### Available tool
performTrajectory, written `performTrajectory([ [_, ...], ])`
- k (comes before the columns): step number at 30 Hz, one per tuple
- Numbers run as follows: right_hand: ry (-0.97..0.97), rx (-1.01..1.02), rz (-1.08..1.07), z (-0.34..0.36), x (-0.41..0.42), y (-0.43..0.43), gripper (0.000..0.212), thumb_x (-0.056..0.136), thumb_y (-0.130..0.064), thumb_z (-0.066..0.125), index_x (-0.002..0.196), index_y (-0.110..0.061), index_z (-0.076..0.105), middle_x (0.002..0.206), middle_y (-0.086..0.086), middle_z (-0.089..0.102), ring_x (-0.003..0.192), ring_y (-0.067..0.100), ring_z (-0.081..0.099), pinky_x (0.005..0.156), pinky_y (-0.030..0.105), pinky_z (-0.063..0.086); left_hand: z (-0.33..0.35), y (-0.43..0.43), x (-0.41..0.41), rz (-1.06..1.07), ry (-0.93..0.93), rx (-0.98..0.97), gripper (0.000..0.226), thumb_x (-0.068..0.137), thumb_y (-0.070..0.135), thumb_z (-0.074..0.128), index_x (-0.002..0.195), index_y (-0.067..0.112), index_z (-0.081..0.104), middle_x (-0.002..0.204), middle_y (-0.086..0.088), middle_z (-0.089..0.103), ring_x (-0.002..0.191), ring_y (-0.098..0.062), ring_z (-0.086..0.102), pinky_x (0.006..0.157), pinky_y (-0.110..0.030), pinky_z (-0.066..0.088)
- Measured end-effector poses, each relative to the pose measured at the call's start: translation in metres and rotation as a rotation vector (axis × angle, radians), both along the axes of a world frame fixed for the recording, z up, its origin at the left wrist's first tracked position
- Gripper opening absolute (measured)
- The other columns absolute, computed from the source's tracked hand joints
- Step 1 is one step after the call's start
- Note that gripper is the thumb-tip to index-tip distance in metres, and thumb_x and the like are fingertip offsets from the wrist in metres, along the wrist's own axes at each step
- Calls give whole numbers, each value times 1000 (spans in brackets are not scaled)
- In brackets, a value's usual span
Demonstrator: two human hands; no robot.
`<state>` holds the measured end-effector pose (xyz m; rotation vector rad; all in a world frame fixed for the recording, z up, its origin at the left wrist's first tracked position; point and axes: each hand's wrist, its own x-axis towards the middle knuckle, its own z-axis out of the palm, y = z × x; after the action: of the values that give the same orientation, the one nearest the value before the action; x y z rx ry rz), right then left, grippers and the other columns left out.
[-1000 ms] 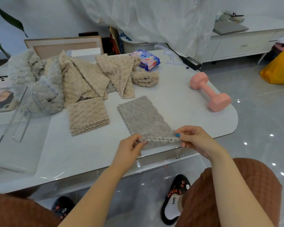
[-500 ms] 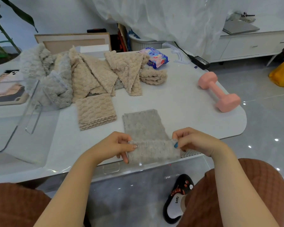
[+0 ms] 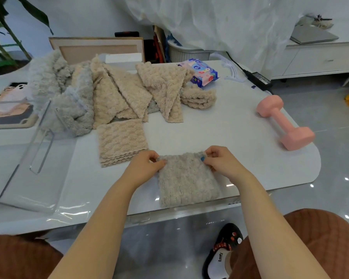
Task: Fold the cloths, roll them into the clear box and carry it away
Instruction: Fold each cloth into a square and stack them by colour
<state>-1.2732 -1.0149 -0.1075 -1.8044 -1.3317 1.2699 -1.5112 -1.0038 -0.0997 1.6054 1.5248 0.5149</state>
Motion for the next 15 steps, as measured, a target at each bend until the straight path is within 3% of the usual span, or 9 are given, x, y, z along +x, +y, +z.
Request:
performTrajectory([
  [2, -79, 19, 34, -8, -2, 4, 16, 86, -7, 58, 99, -15, 60, 71, 7, 60, 67, 17, 55, 65, 30, 45, -3, 3, 3, 0, 76, 74, 21, 88, 24, 65, 79, 5, 64, 76, -4, 56, 68, -8, 52, 63, -19, 44],
  [4, -150, 47, 80, -12, -2, 6, 24, 88, -10, 56, 109, -21, 58, 72, 3, 59, 68, 13, 54, 65, 24, 43, -9, 5, 5, -4, 126, 123, 14, 87, 23, 67, 83, 9, 64, 79, 5, 49, 69, 0, 47, 57, -11, 32],
  [7, -260, 69, 181, -12, -2, 9, 22, 91, -12, 53, 109, -22, 60, 71, -3, 54, 67, 9, 48, 59, 19, 34, -18, 5, 5, 18, 89, 162, 9, 84, 21, 70, 87, 17, 62, 86, 5, 56, 74, -6, 53, 59, -13, 35],
  [10, -340, 100, 206, -9, -4, 11, 17, 88, -10, 56, 104, -14, 62, 88, 2, 51, 81, 16, 50, 68, 25, 38, -21, 5, 4, 21, 60, 207, 16, 82, 15, 71, 92, 20, 61, 84, 8, 58, 77, -6, 54, 65, -13, 39],
  [15, -260, 123, 157, -3, -9, 10, 16, 81, 0, 55, 84, -16, 58, 87, -3, 52, 76, 12, 53, 66, 22, 43, -18, 7, -1, -2, 81, 199, 21, 86, 16, 67, 107, 12, 65, 81, 6, 56, 70, -2, 50, 64, -9, 37],
])
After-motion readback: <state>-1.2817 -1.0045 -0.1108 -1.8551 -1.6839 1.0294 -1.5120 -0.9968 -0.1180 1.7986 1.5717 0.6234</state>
